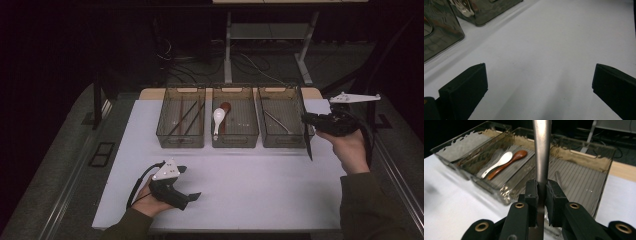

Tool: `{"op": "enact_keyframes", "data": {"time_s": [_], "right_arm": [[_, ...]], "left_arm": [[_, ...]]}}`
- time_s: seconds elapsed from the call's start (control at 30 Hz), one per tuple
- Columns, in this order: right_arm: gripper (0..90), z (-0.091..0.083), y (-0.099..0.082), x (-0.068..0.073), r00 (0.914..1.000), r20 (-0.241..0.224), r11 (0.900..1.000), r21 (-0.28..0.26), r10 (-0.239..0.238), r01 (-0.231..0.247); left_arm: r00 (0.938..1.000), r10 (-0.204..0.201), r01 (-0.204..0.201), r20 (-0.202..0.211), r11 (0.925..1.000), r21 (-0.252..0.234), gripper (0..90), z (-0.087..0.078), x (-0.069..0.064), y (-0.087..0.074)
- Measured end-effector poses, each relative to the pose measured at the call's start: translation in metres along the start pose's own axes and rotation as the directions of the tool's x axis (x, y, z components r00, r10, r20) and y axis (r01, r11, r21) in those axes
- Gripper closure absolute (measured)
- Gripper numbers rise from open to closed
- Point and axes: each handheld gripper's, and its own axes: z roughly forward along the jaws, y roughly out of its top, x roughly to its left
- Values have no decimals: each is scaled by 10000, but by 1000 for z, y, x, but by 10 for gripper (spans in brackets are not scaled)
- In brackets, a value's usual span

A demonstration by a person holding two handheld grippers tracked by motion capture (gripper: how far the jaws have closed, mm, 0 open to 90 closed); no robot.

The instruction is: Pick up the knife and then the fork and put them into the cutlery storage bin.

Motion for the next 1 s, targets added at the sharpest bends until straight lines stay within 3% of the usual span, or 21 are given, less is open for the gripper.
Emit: {"op": "enact_keyframes", "data": {"time_s": [0.33,0.63,0.87,1.0], "right_arm": [[800,9,36,-9,9991,416,9993,-370,50,-35],[800,32,59,-16,9962,867,9986,-527,60,-14],[801,61,62,-22,9940,1067,9989,-417,260,-217],[800,80,56,-22,9931,1144,9996,47,267,-275]], "left_arm": [[10000,-54,54,29,10000,-9,0,0,0,0],[10000,-55,56,46,10000,-53,0,0,-1,0],[10000,-46,47,84,10000,-52,0,-1,-1,0],[9999,-41,42,103,10000,-71,0,-1,-1,0]]}}
